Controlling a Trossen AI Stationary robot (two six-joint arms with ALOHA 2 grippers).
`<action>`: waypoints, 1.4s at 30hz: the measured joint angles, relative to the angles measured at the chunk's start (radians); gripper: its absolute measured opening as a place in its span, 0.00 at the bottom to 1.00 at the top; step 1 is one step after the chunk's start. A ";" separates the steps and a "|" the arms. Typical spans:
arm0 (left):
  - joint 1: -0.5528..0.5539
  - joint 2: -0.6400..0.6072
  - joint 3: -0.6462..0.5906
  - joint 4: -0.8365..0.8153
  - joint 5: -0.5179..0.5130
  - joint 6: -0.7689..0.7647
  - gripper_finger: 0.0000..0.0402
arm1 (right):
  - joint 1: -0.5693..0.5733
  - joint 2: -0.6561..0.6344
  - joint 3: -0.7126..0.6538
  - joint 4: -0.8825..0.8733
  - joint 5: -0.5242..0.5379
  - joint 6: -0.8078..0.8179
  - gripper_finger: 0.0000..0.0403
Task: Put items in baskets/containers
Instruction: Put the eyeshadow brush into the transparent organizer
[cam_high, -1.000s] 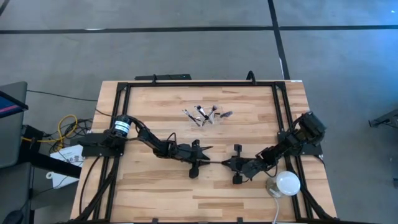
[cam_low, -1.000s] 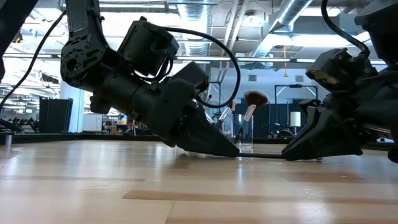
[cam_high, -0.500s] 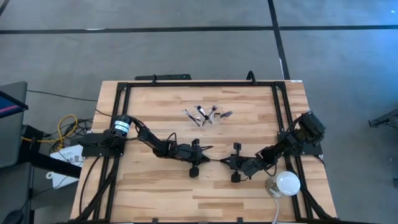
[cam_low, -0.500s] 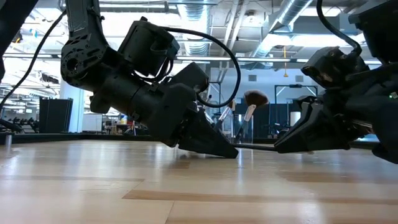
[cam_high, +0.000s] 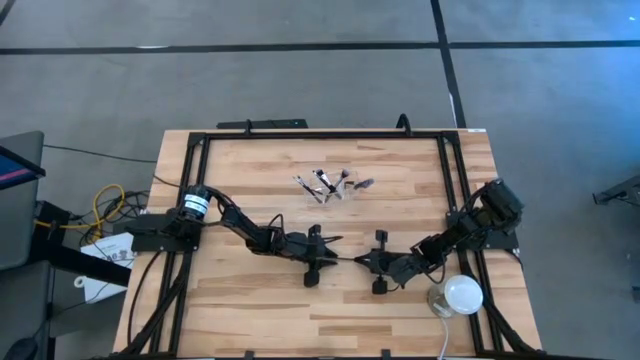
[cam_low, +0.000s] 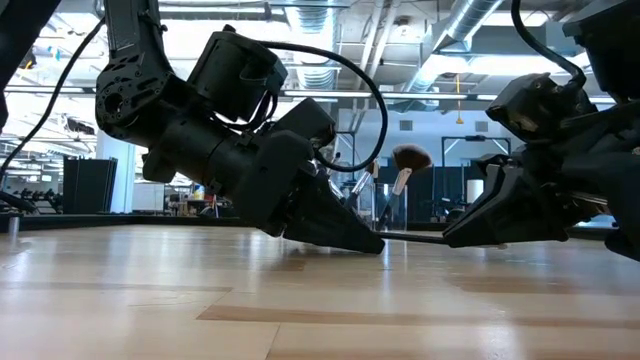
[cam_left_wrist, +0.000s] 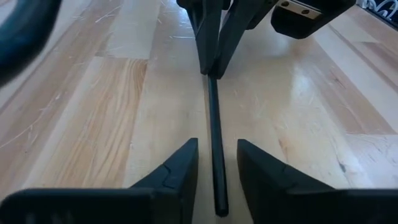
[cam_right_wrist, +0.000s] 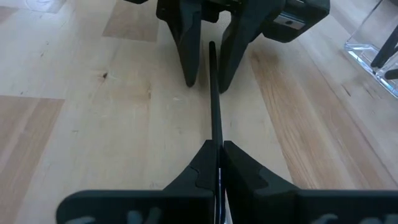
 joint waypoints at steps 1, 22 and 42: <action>0.000 0.000 0.000 0.000 -0.001 0.000 0.27 | 0.000 0.000 0.000 0.000 0.000 0.000 0.01; 0.002 -0.047 -0.004 0.006 -0.010 0.000 0.03 | 0.000 -0.001 0.086 0.002 0.042 -0.124 0.16; -0.011 -0.782 -0.412 -0.027 -0.322 0.104 0.03 | -0.105 -0.423 0.207 -0.041 0.005 -0.517 0.19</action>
